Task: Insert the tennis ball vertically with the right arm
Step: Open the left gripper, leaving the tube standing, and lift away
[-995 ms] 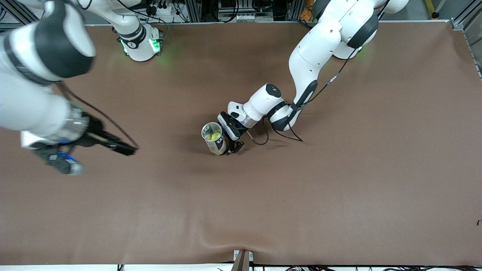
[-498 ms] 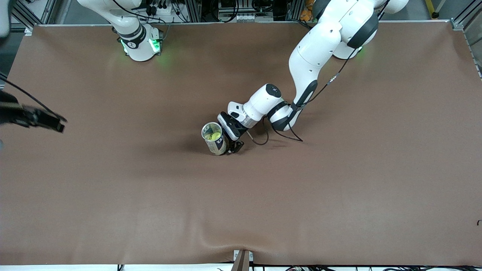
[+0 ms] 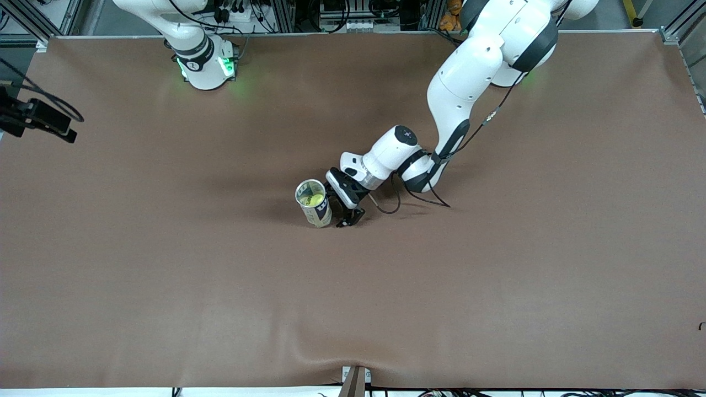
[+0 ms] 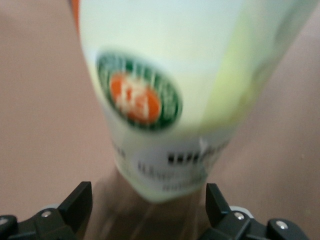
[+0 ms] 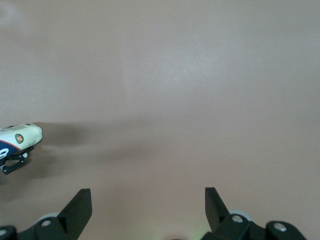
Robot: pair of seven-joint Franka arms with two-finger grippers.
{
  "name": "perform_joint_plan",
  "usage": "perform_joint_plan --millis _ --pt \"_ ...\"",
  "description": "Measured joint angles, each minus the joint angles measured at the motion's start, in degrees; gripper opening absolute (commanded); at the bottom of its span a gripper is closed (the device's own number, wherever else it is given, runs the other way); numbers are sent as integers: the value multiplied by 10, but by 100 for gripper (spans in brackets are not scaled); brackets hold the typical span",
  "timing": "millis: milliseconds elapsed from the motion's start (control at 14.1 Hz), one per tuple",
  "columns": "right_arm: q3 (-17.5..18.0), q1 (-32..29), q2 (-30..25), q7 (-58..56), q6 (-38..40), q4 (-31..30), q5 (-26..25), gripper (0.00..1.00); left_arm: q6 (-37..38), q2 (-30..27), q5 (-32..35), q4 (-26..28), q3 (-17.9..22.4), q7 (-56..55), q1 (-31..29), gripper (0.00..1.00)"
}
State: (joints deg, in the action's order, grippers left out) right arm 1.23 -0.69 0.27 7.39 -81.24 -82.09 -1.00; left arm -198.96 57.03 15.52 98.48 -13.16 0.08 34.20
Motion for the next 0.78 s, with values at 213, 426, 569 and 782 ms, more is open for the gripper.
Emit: perform_joint_plan --millis 213,426,569,782 --pt "1 5 -44 -14 -37 -71 0 100 -4 -29 0 46 0 -12 -8 100" --pt "3 11 -44 -16 -54 -74 0 100 -4 -74 0 107 0 -30 -20 100" --pt "1 11 -39 -17 -61 -69 -1 100 -4 -104 0 146 0 -31 -39 100" --pt "0 11 -30 -19 -77 -67 -1 100 11 -159 0 200 -1 -50 -76 100"
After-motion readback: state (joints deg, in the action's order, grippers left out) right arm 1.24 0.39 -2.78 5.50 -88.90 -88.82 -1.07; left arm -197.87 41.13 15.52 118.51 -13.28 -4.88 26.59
